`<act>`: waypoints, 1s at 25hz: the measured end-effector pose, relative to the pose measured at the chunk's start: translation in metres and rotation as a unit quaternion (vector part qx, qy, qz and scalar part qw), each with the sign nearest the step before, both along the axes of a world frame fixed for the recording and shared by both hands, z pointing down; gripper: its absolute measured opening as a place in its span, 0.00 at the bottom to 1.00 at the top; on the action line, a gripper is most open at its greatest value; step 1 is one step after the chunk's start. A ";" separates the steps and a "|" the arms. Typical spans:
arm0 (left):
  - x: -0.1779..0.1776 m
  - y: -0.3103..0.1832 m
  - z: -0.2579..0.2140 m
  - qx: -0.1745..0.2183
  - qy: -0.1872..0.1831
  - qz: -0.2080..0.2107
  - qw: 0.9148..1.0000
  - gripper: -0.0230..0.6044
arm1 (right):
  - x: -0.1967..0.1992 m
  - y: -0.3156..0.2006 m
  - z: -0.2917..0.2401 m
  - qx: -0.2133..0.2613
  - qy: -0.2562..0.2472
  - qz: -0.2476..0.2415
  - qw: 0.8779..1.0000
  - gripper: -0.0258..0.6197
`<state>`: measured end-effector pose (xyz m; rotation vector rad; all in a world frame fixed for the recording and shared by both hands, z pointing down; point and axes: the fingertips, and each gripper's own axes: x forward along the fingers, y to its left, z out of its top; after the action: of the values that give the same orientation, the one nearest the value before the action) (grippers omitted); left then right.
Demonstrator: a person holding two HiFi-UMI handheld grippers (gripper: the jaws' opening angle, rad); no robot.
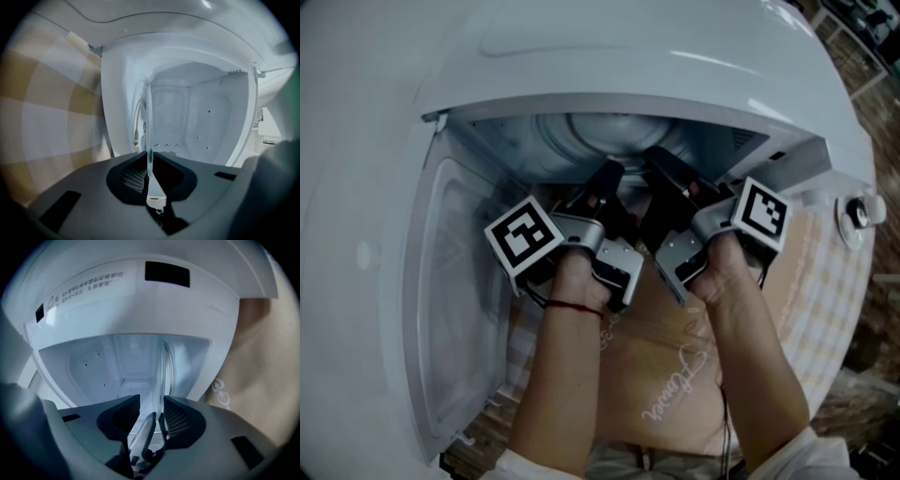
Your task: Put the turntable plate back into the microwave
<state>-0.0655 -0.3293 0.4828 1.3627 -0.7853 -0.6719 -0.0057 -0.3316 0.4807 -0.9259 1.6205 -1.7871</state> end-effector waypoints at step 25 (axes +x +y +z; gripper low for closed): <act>0.000 -0.001 0.004 -0.029 0.017 -0.020 0.999 0.09 | -0.011 0.057 -0.039 0.419 0.706 -0.261 0.508 0.21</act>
<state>-0.0659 -0.3301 0.4871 1.2838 -0.8004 -0.6969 -0.0166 -0.2747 0.4418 -1.4793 3.4644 0.3425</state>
